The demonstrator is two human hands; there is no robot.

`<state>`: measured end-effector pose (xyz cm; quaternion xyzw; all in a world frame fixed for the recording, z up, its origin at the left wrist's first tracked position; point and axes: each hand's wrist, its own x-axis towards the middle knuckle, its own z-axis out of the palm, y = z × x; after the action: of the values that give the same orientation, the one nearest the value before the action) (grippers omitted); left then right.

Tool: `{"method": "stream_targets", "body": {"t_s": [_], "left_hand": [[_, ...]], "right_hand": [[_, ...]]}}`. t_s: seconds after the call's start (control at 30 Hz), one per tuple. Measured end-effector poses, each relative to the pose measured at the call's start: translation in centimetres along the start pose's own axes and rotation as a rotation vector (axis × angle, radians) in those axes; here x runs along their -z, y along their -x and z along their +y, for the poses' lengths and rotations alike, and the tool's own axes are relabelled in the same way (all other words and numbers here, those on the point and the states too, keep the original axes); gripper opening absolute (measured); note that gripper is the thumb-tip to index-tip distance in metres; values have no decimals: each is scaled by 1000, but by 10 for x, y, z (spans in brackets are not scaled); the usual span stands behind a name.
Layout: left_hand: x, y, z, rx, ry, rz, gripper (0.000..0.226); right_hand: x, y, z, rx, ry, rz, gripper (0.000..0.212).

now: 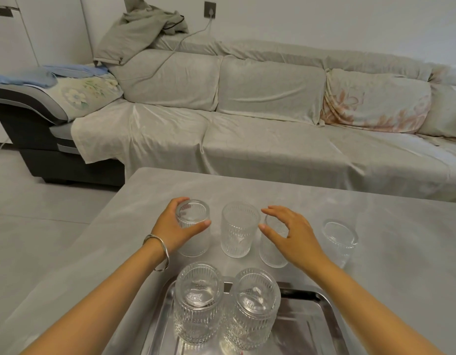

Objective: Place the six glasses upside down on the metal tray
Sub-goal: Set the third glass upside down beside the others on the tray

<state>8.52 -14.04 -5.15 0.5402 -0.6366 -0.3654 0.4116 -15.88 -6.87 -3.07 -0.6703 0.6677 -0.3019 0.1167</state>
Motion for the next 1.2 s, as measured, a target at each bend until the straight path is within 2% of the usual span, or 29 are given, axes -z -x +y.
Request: {"method": "stream_targets", "body": {"t_s": [0.17,0.33,0.4,0.53,0.67,0.97,1.13,1.2], "left_hand": [[9,8,5,-56,33,39,71],[30,24,49,-153,175,47,69],[35,32,74,-193,209,9,62],[41,55,123,-251,292,-101,70],[37,83,160,-286,316,-203,68],[1,126,188,-274,296,-350,68],[-15,129,180,-251,343,-439,54],[-16,124,169,-225,351,-417,48]], "right_hand": [[4,1,-2,-11,-46,-25,42],[20,11,-28,-30,-299,-44,45],[31,17,-47,-12,-427,-75,53],[58,34,-85,73,-539,-138,69],[84,55,-107,145,-630,-172,66],[106,112,-97,105,-702,8,60],[99,129,-77,51,-714,86,66],[97,131,-65,2,-732,121,70]]}}
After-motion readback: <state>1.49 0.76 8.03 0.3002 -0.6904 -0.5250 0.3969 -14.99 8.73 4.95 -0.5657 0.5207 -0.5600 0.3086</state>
